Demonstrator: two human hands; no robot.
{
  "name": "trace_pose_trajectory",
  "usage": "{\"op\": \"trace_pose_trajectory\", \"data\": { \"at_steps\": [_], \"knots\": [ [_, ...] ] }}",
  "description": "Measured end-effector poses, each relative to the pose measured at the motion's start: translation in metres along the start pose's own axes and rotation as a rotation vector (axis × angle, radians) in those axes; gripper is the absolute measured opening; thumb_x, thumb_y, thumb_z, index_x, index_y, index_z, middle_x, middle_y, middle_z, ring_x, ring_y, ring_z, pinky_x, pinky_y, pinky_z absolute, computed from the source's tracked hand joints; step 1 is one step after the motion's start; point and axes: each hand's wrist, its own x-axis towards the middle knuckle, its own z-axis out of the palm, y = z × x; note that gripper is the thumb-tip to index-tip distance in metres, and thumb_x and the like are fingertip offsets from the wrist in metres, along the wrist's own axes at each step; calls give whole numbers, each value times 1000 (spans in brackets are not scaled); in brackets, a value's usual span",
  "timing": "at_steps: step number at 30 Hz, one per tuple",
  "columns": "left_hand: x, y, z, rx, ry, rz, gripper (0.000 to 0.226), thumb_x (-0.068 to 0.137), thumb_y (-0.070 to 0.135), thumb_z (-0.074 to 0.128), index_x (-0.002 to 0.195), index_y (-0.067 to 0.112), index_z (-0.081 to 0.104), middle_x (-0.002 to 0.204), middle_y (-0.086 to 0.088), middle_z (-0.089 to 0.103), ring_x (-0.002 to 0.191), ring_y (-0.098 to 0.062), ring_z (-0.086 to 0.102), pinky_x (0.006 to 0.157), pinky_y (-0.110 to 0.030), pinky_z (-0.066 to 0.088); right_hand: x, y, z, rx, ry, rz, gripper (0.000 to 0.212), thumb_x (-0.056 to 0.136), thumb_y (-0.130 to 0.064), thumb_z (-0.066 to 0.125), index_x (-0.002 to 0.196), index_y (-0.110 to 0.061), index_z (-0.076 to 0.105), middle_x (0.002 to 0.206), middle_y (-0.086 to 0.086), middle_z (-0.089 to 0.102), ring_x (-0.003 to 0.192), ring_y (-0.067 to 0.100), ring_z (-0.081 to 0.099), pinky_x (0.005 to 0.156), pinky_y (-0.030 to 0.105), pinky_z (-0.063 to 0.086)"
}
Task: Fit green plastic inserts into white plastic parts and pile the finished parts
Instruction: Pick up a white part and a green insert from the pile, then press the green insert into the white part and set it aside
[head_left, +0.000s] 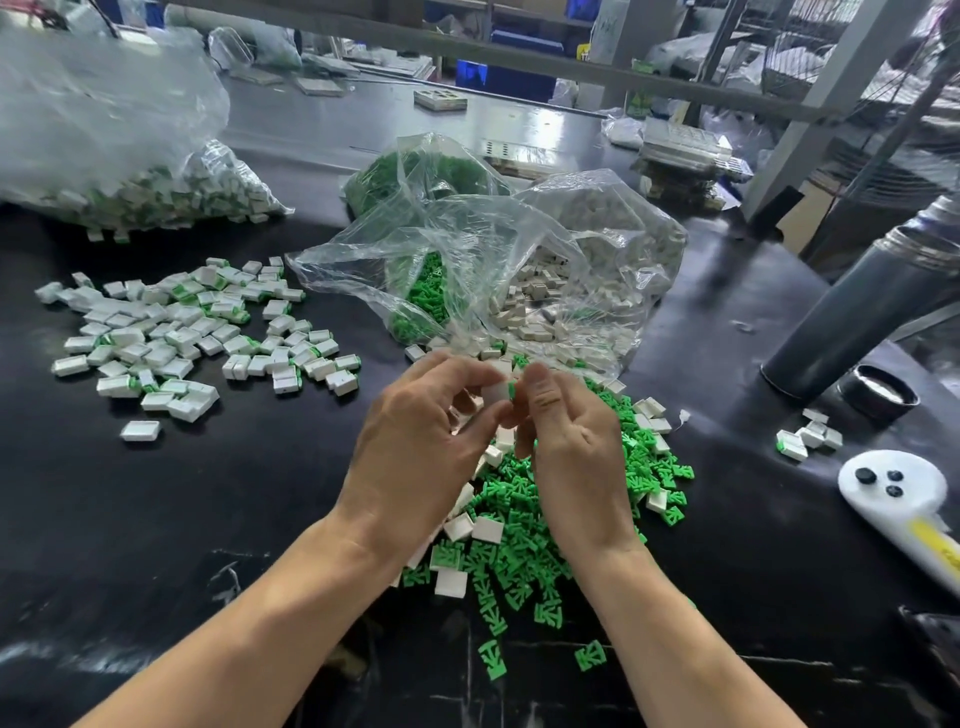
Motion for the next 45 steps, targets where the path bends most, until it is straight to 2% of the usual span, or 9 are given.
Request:
{"op": "trace_pose_trajectory", "data": {
  "at_steps": [4, 11, 19, 24, 30, 34, 36, 41, 45],
  "knots": [
    [-1, 1, 0, 77, 6, 27, 13, 93, 29, 73, 105, 27, 74, 95, 18, 65, 81, -3, 63, 74, -27, 56, 0, 2, 0, -77, 13, -20, 16, 100, -32, 66, 87, -25, 72, 75, -14, 72, 66, 2, 63, 61, 12, 45],
    [-1, 4, -1, 144, -21, 33, 16, 90, 26, 77, 106, 25, 76, 99, 14, 68, 86, -8, 62, 80, -38, 56, 0, 5, -1, -78, 52, 59, 14, 99, -30, 67, 87, -25, 72, 81, -4, 74, 72, 10, 66, 68, 32, 55],
    [2, -5, -8, 262, -75, -2, 12, 91, 35, 76, 102, 34, 72, 104, 21, 61, 89, -2, 59, 81, -28, 54, 1, 7, -7, -268, 79, 79, 22, 100, -39, 64, 82, -26, 69, 75, -8, 71, 64, 8, 63, 63, 37, 54],
    [15, -31, -25, 521, -54, -113, 20, 90, 32, 75, 106, 21, 75, 99, 5, 62, 92, -13, 59, 96, -39, 52, 5, 6, -18, -397, 126, 70, 27, 100, -44, 62, 83, -24, 68, 73, -5, 70, 72, 18, 67, 71, 45, 56],
    [26, -47, -41, 770, -34, -226, 16, 93, 35, 73, 102, 24, 80, 99, -3, 71, 97, -26, 64, 95, -43, 44, 5, 6, -24, -492, 121, 57, 27, 101, -42, 61, 85, -22, 69, 70, -9, 67, 69, 17, 63, 67, 41, 53],
    [29, -50, -44, 813, -21, -265, 16, 94, 37, 71, 101, 26, 81, 103, -4, 75, 102, -29, 65, 95, -43, 44, 8, 7, -29, -570, 148, 55, 27, 100, -43, 62, 81, -24, 66, 62, -11, 59, 63, 14, 56, 62, 33, 43],
    [30, -52, -45, 816, -9, -275, 16, 94, 37, 71, 99, 26, 81, 103, -5, 76, 102, -30, 65, 95, -44, 44, 9, 7, -31, -596, 144, 58, 27, 99, -44, 63, 81, -25, 66, 62, -12, 59, 65, 15, 57, 64, 34, 45],
    [34, -58, -47, 824, 25, -310, 15, 96, 32, 68, 97, 22, 80, 97, -9, 76, 100, -34, 65, 96, -44, 41, 10, 6, -36, -722, 50, 59, 13, 95, -44, 69, 96, -32, 76, 89, -16, 67, 82, 11, 60, 76, 29, 44],
    [36, -59, -48, 822, 52, -313, 13, 95, 32, 70, 98, 20, 75, 91, -10, 76, 96, -34, 67, 93, -45, 39, 10, 6, -37, -791, -57, 95, 11, 93, -44, 72, 102, -38, 75, 99, -20, 60, 94, 9, 57, 88, 31, 46]
  ]
}}
